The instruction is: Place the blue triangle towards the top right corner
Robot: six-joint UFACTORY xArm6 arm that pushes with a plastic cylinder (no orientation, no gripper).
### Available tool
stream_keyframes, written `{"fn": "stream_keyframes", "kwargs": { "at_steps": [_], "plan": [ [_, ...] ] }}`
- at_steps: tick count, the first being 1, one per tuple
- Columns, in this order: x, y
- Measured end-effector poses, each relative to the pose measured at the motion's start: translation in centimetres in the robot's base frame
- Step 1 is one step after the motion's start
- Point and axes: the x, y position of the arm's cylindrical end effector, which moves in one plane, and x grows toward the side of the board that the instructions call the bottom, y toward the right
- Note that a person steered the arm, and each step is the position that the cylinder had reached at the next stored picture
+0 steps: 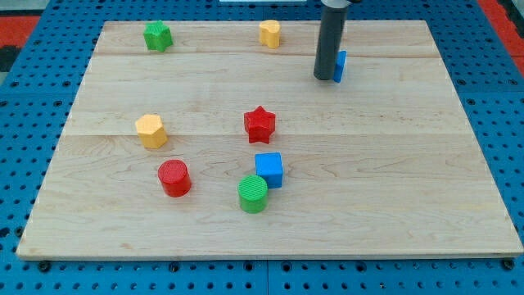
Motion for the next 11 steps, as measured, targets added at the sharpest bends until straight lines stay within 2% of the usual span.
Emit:
{"fn": "stream_keyframes", "kwargs": {
  "at_steps": [1,2,3,4,5,6,7,11],
  "plan": [
    [-1.3,1.1],
    [-1.1,4.9],
    [-0.1,5.4],
    [-0.1,9.6],
    [-3.2,11.0],
    [-6.2,10.2],
    [-7.1,8.1],
    [-6.3,7.1]
  ]
}}
